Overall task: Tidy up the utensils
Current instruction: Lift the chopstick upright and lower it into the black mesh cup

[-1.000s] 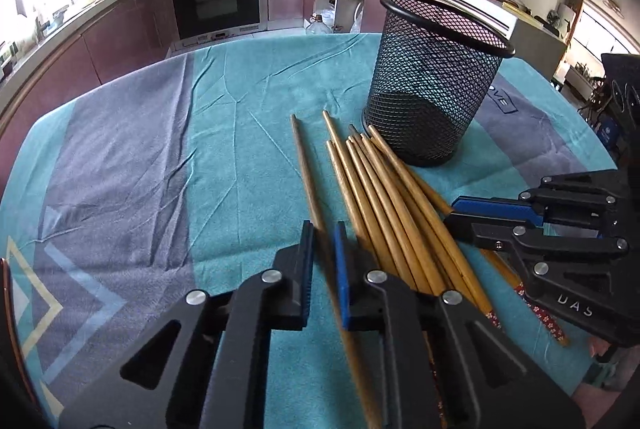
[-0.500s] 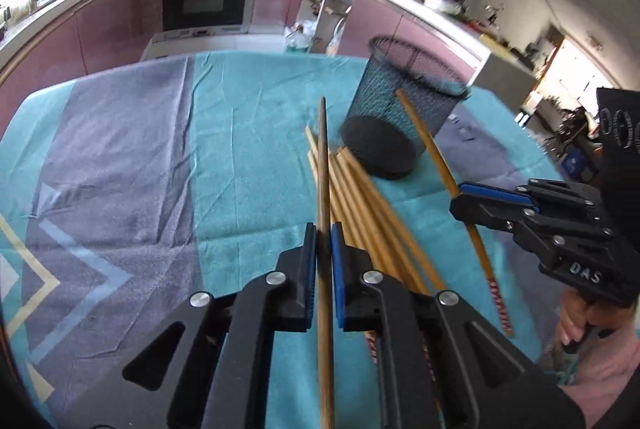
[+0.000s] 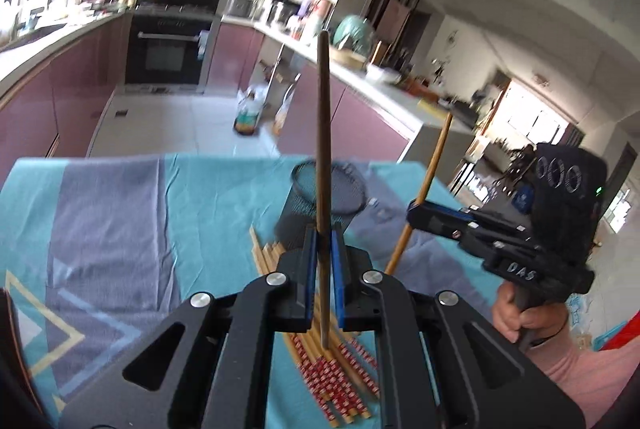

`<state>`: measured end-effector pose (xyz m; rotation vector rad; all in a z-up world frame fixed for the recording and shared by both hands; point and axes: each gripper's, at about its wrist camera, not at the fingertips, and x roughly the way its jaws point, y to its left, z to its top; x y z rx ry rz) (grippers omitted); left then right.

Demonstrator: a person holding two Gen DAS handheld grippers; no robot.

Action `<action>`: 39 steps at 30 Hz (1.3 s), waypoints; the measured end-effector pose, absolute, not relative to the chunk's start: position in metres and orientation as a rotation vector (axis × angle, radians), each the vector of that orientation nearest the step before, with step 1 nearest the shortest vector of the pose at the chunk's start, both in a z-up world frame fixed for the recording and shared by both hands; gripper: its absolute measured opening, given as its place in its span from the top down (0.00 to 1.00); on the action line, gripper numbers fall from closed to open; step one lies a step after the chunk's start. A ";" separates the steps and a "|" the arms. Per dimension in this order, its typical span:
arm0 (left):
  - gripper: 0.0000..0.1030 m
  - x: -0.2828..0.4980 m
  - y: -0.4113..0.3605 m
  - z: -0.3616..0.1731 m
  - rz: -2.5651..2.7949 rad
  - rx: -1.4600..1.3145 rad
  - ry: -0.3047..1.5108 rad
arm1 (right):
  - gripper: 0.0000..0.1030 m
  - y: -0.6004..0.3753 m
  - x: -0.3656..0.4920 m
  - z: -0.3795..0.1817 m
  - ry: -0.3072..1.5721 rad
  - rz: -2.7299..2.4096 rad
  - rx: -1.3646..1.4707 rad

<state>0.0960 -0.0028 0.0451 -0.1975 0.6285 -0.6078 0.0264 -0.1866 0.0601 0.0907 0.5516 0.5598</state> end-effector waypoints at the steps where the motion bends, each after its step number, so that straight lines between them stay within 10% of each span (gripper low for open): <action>1: 0.93 0.096 -0.003 0.052 -0.608 -0.199 0.611 | 0.95 -0.187 0.026 0.064 0.540 0.559 0.090; 20: 0.93 0.145 -0.044 0.139 -0.608 -0.162 0.465 | 0.95 -0.209 0.076 0.122 0.347 0.472 0.075; 39: 0.92 0.219 -0.096 0.043 -0.600 0.027 0.738 | 0.94 -0.192 0.158 0.047 0.690 0.446 0.098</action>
